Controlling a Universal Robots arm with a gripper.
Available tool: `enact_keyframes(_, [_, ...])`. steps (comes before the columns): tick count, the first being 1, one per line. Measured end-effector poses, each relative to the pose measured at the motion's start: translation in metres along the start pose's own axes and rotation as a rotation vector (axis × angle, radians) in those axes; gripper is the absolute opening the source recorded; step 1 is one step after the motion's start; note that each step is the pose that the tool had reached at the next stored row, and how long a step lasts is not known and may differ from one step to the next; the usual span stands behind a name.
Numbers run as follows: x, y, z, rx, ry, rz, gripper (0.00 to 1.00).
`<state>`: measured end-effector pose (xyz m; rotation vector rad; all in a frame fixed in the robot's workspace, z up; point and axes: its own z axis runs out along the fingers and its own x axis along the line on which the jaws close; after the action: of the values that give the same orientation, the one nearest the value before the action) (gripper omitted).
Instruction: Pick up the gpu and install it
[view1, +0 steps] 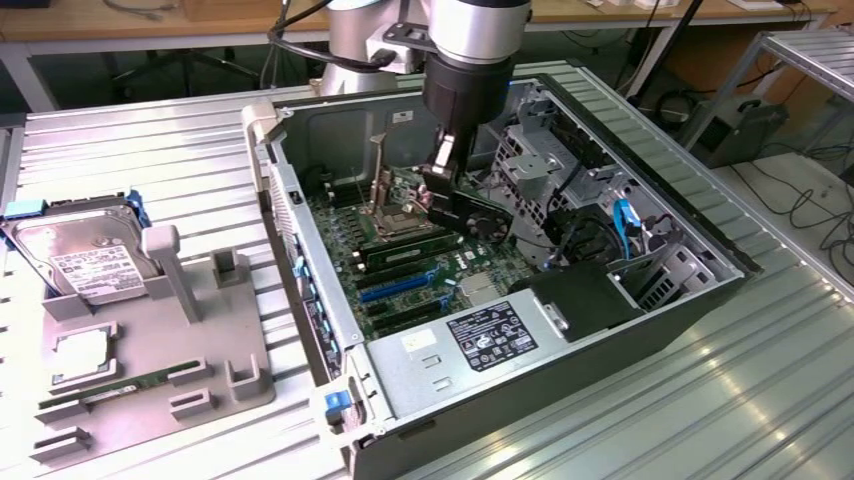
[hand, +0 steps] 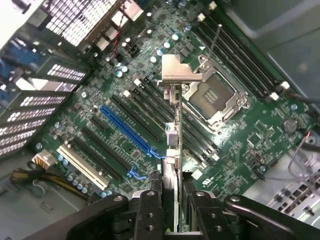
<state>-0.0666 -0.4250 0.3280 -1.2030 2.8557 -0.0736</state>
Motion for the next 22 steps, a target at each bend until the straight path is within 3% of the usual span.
enact_keyframes(22, [0.0000,0.0000,0.0006,-0.0087,-0.0255,-0.424,0.27])
